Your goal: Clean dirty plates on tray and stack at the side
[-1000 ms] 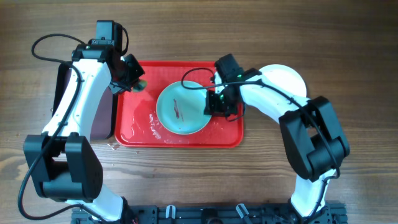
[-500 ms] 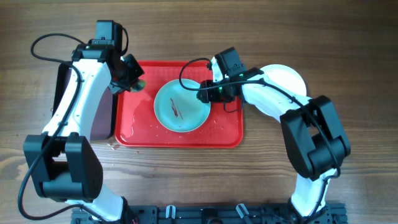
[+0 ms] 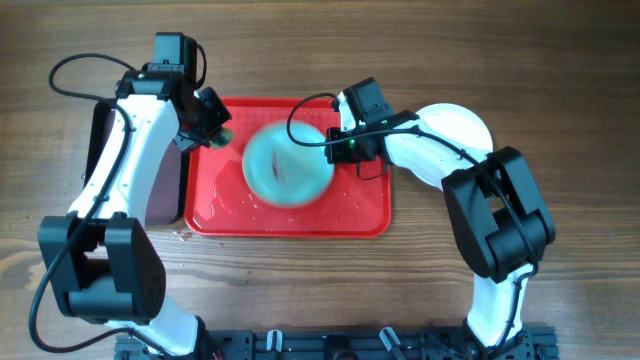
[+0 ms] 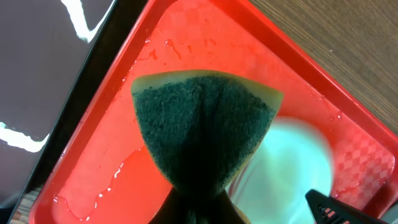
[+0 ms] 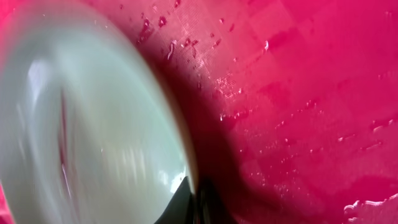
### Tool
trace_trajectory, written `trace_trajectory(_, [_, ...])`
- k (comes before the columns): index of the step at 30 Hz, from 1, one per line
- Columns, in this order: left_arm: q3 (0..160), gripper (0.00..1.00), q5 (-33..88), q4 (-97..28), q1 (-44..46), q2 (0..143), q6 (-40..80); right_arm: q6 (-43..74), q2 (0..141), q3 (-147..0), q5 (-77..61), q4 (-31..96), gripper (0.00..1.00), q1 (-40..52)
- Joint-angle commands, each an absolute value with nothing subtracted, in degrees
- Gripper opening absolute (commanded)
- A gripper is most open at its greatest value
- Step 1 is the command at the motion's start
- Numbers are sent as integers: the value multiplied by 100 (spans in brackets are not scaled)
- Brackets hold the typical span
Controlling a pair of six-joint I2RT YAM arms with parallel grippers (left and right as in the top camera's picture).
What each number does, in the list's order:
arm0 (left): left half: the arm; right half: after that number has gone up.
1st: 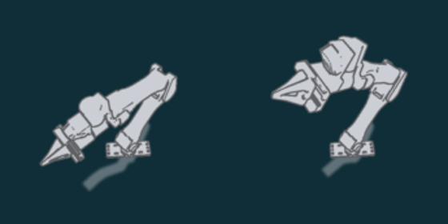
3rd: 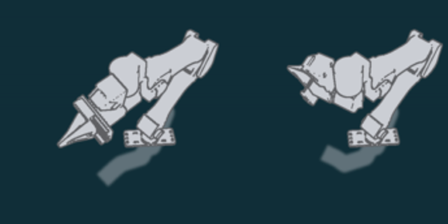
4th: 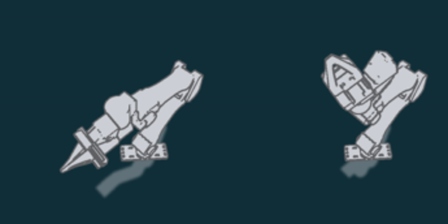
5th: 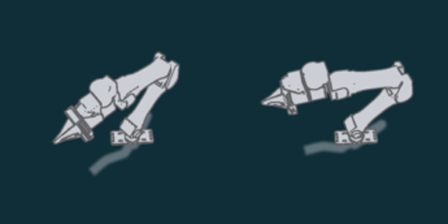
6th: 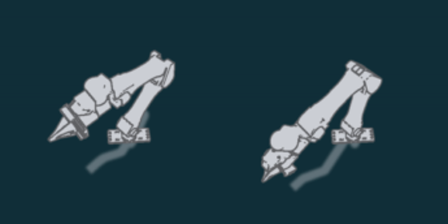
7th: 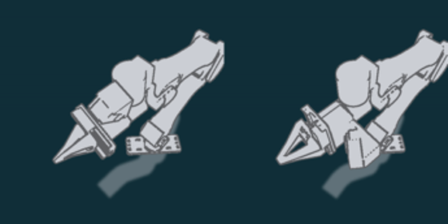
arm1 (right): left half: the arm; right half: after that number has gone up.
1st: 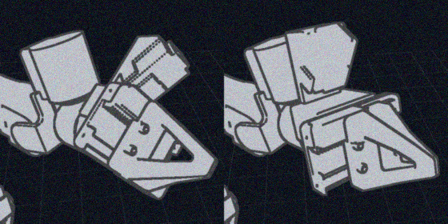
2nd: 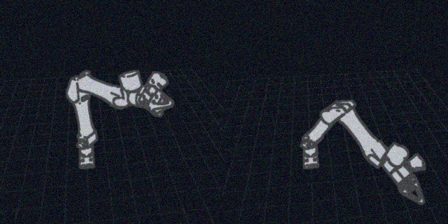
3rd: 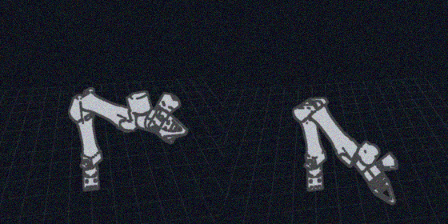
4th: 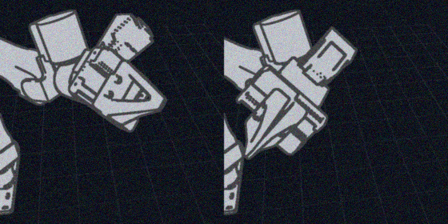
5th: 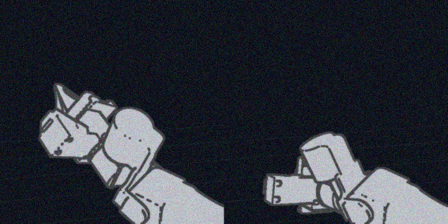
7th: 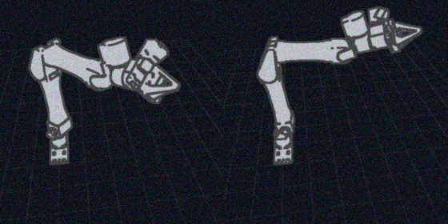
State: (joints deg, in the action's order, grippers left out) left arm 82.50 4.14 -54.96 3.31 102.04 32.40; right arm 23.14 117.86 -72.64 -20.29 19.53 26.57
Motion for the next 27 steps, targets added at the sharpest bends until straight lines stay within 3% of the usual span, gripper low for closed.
trace_trajectory(1, [8206,4,318,-5496,408,10346,3173,3114,11998,-7240,-1925,2161,4,2655])
trace_trajectory(6, [8206,4,316,-5492,626,10488,3173,4165,11998,-7240,-1916,2416,4,2766])
trace_trajectory(14, [8206,4,311,-5494,926,10600,3168,3533,11996,-7242,-1929,2386,4,2880])
trace_trajectory(27, [7658,4,320,-5437,1000,10707,2191,2097,11994,-7553,-1925,2493,7,2827])
